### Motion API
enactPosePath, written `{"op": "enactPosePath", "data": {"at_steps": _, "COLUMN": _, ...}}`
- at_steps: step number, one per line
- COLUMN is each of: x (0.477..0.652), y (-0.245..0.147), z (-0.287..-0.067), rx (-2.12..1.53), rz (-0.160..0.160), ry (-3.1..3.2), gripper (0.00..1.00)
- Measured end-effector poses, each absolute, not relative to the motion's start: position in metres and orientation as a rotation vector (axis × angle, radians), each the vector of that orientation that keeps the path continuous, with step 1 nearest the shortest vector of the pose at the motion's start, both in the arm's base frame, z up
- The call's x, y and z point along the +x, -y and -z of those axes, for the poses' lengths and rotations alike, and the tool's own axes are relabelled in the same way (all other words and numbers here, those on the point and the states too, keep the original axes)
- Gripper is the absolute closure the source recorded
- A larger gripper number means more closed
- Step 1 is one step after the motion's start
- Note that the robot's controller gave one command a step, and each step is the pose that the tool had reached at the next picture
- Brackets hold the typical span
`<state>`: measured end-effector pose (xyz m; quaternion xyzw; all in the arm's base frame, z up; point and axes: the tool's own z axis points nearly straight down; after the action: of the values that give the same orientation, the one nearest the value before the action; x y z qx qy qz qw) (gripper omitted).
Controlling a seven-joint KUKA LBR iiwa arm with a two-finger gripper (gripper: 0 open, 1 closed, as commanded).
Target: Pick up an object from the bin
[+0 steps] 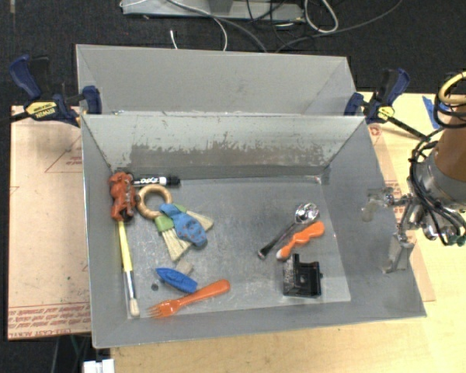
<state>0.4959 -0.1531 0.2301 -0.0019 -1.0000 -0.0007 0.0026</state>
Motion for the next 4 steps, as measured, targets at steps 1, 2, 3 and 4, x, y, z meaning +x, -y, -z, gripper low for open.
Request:
{"op": "enactPosePath", "data": {"at_steps": 1, "x": 0.498, "y": 0.152, "z": -0.233, "rx": 0.001, "rz": 0.0, "ry": 3.143, "gripper": 0.0}}
{"op": "enactPosePath", "data": {"at_steps": 2, "x": 0.538, "y": 0.123, "z": -0.158, "rx": 0.262, "rz": -0.001, "ry": 3.135, "gripper": 0.0}}
{"op": "enactPosePath", "data": {"at_steps": 3, "x": 0.578, "y": 0.076, "z": -0.16, "rx": 0.414, "rz": -0.003, "ry": 3.128, "gripper": 0.0}}
{"op": "enactPosePath", "data": {"at_steps": 4, "x": 0.601, "y": 0.07, "z": -0.155, "rx": 0.563, "rz": -0.002, "ry": 3.094, "gripper": 0.0}}
